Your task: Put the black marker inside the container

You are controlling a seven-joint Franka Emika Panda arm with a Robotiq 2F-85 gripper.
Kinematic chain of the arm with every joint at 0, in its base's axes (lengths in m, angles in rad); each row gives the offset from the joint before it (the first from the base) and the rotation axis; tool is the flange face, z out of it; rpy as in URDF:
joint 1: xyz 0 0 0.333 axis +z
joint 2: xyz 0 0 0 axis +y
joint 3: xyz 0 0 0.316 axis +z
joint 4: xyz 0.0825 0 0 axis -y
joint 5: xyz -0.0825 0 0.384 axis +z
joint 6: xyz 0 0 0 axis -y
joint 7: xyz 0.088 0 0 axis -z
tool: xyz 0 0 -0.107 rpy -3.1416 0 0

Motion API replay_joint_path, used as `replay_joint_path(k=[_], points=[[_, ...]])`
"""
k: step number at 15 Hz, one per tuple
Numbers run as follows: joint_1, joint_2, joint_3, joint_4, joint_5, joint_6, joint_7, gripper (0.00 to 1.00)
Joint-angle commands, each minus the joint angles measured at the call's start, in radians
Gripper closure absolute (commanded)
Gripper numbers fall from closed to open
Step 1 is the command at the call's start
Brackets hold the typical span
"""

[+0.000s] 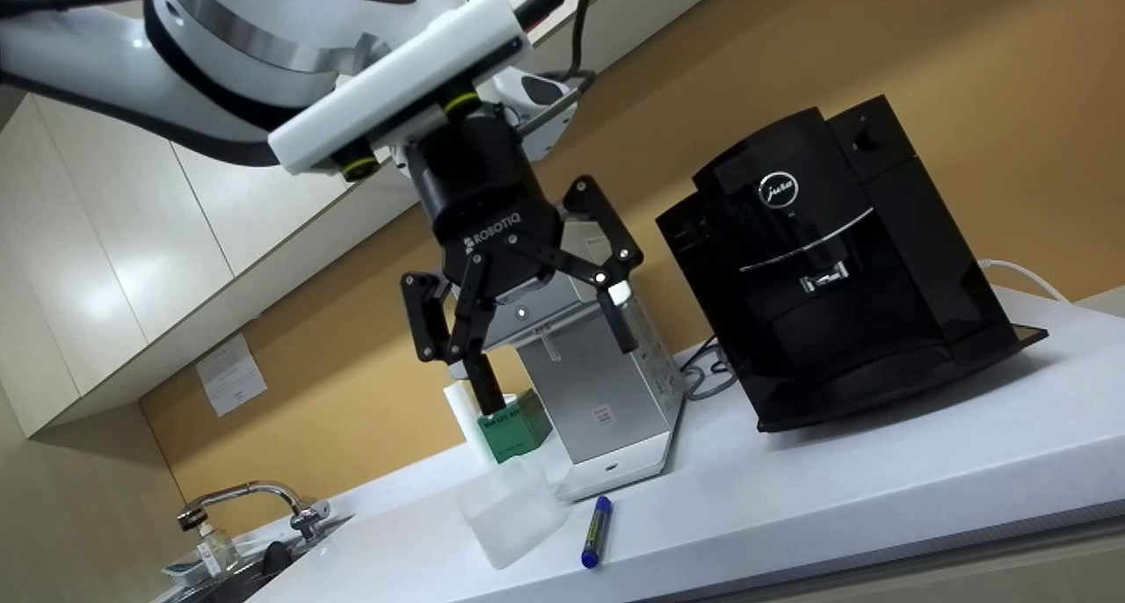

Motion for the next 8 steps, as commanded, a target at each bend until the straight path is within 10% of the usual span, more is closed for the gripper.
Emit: replay_joint_path(k=[1, 8], points=[[0.002, 0.0, -0.001, 0.001, 0.0, -0.002, 0.001, 0.0], [0.042, -0.023, 0.064, -0.049, 0.059, 0.084, 0.067, 0.0]])
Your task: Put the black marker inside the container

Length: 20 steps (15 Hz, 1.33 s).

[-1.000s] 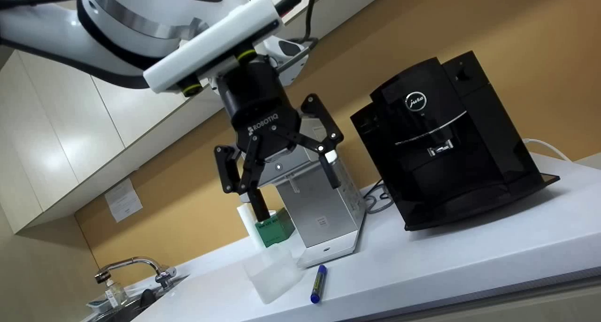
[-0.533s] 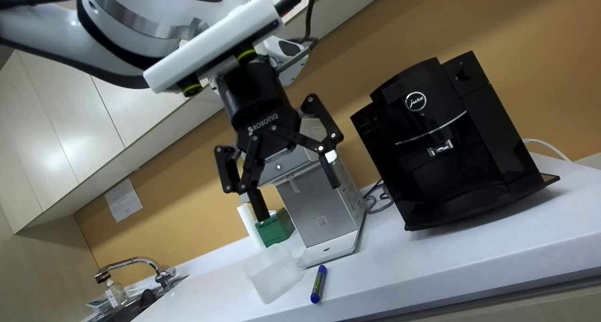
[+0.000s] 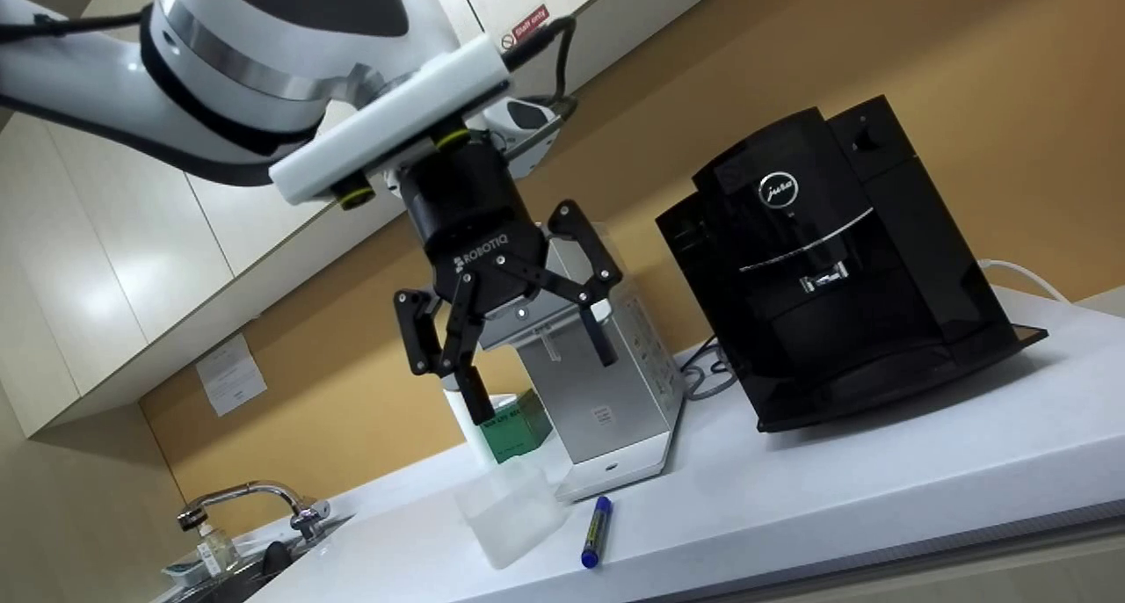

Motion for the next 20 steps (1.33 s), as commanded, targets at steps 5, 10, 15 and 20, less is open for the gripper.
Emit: replay_joint_path(k=[5, 10, 15, 20], points=[[0.088, -0.022, 0.104, -0.067, 0.102, 0.138, 0.09, 0.0], [0.113, -0.001, 0.131, -0.076, 0.108, 0.191, 0.083, 0.0], [0.093, 0.006, 0.169, -0.097, 0.084, 0.238, 0.174, 0.0], [0.092, 0.072, 0.291, -0.115, 0.139, 0.408, 0.51, 0.0]])
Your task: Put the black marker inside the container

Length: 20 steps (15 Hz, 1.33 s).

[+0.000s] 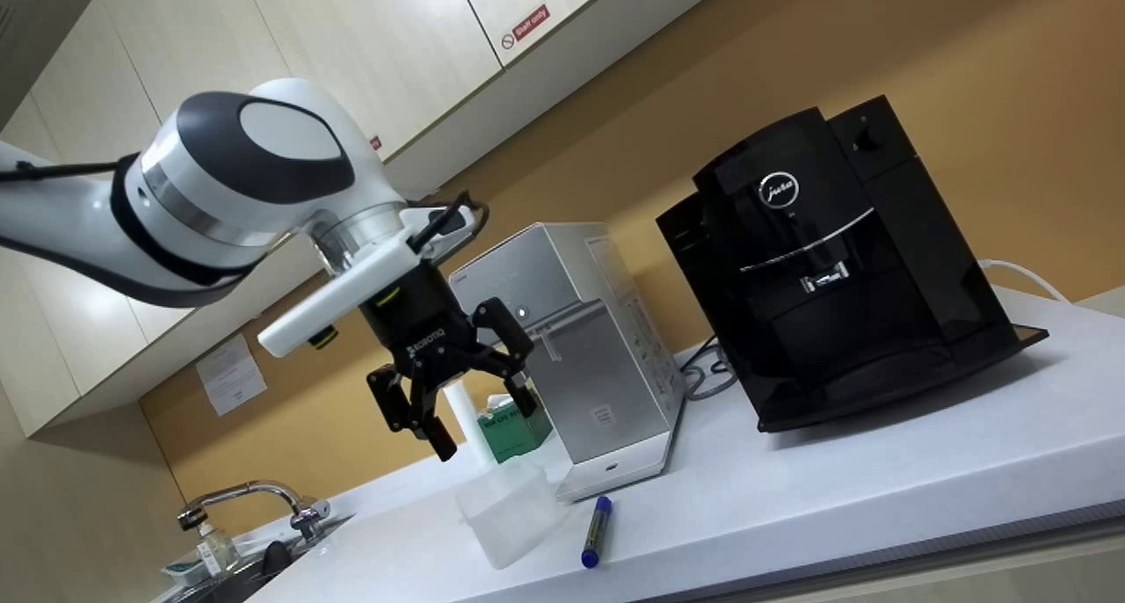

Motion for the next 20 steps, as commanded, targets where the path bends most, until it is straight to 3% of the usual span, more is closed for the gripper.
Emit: replay_joint_path(k=[1, 5, 7, 11, 16, 19, 20], points=[[-0.006, 0.059, 0.103, 0.0, 0.021, 0.082, 0.257, 0.0], [-0.021, 0.146, 0.191, 0.022, 0.006, 0.152, 0.491, 0.0], [-0.024, 0.184, 0.198, 0.037, 0.003, 0.159, 0.524, 0.0], [0.001, 0.256, 0.148, 0.075, 0.06, 0.174, 0.445, 0.0], [0.011, 0.335, 0.115, 0.099, 0.094, 0.281, 0.37, 0.0], [0.003, 0.367, 0.117, 0.101, 0.067, 0.35, 0.377, 0.0], [0.006, 0.342, 0.116, 0.077, 0.067, 0.327, 0.375, 0.0]])
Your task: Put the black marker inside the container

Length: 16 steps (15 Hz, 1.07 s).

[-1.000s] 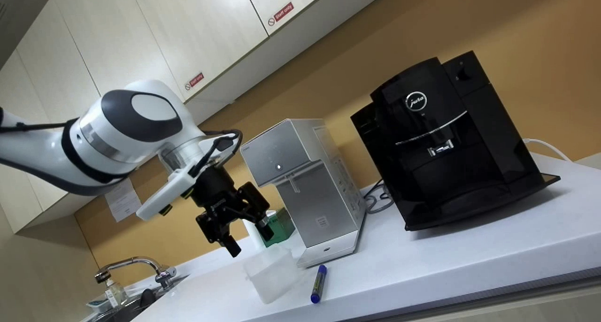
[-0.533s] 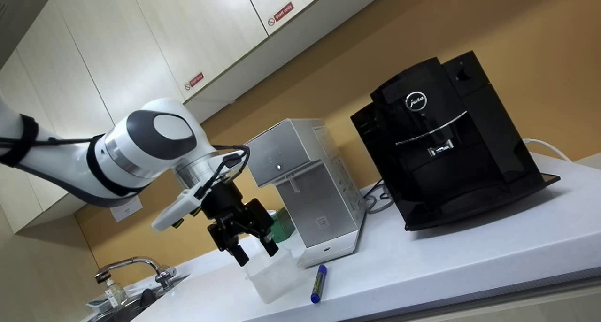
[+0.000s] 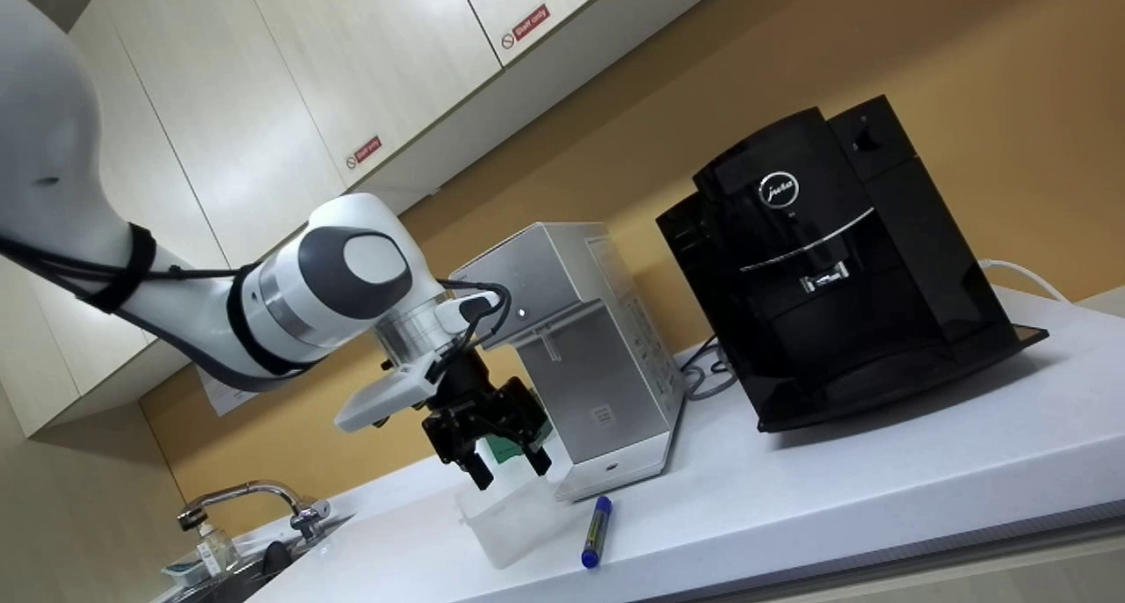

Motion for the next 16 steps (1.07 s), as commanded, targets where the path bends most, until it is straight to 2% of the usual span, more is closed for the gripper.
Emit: replay_joint_path(k=[1, 5, 10, 16], points=[[0.009, 0.01, -0.01, 0.002, -0.003, 0.014, 0.001, 0.0], [-0.002, 0.035, -0.009, 0.017, -0.044, 0.014, -0.001, 0.0], [0.018, 0.132, -0.033, 0.081, -0.038, -0.032, -0.192, 0.0], [0.03, 0.242, -0.045, 0.161, 0.001, -0.046, -0.305, 0.0]])
